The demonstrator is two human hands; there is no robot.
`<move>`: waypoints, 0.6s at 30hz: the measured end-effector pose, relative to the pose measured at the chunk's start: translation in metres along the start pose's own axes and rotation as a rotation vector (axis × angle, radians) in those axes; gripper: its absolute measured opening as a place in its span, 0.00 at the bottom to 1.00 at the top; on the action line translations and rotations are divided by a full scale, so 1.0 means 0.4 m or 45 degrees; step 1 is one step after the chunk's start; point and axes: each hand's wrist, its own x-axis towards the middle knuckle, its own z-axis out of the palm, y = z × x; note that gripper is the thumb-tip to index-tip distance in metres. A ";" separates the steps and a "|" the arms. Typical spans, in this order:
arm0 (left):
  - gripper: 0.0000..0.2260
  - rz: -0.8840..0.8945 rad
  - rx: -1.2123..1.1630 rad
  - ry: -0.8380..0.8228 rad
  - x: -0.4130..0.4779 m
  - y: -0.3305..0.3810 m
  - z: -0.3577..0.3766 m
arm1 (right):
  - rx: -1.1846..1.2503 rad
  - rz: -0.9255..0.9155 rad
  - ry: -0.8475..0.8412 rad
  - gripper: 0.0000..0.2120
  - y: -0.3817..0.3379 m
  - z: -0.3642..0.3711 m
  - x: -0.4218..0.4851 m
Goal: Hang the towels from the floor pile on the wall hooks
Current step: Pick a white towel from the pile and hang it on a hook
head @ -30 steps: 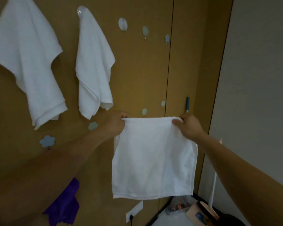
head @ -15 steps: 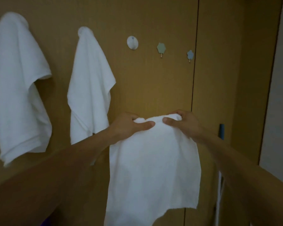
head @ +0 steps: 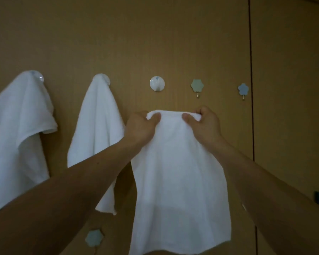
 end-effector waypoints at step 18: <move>0.12 0.322 0.747 0.353 0.391 0.042 -0.055 | -0.393 -0.129 0.098 0.10 -0.093 0.184 0.373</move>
